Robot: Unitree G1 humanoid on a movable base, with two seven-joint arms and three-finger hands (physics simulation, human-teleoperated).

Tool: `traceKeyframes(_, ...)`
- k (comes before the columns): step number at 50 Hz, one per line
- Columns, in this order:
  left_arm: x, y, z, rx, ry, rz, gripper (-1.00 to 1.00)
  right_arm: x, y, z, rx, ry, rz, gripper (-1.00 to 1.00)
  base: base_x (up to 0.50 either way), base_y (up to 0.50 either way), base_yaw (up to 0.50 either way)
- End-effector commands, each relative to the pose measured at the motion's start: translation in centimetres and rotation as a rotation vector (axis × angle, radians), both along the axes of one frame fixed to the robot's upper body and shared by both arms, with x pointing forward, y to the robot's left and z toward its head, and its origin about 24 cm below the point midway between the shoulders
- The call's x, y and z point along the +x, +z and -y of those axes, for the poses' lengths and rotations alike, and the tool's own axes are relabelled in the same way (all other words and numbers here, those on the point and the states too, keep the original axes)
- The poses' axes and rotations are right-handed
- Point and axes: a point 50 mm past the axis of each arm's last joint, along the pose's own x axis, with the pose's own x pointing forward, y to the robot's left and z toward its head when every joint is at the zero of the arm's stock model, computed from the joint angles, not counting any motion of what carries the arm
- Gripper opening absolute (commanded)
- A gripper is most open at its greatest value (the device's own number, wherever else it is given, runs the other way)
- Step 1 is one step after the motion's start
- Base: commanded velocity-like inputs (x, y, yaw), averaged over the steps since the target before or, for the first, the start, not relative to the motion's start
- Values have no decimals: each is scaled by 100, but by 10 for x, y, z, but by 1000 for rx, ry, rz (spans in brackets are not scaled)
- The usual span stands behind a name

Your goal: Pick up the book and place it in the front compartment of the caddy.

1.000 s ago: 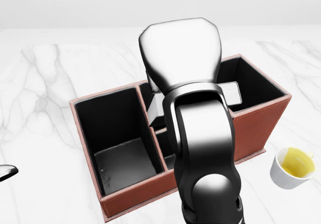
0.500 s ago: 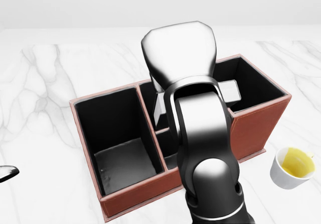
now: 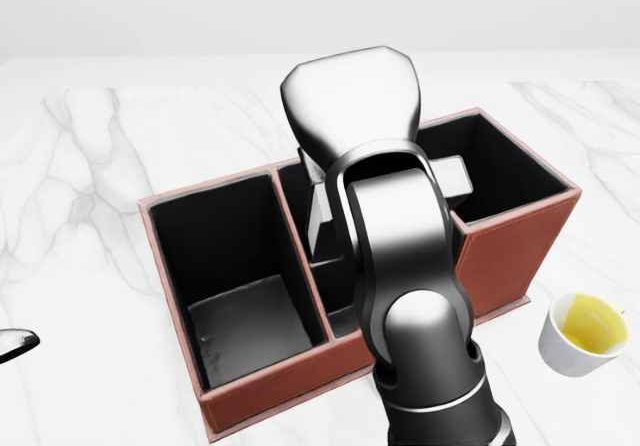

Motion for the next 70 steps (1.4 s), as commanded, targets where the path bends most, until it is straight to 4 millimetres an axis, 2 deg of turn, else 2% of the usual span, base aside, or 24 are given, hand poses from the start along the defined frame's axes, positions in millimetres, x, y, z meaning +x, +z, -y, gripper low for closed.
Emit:
traceKeyframes(1,4,-5,1,-7,2,-25,100,10,-1,-3,-28,10,-27,-100,0,0,0)
traceKeyframes(6,4,-6,1,-5,0,-30,100,21,-8,1,-26,14,-86,-100,0,0,0)
traceKeyframes(13,4,-6,1,-6,1,-33,100,27,-15,4,-30,17,-125,-100,0,0,0)
traceKeyframes(30,4,-7,1,-4,1,-36,100,40,-8,6,-42,21,-149,-100,0,0,0)
traceKeyframes(37,5,-8,2,-3,-1,-40,100,41,2,2,-39,39,-126,-100,0,0,0)
traceKeyframes(52,5,-8,2,-1,-2,-43,100,46,-2,-6,-11,90,-99,-100,0,0,0)
traceKeyframes(59,6,-8,2,-1,-1,-44,100,57,-9,-3,-3,93,-102,-100,0,0,0)
traceKeyframes(70,7,-10,3,0,-4,-52,100,76,-8,5,7,83,-77,-100,0,0,0)
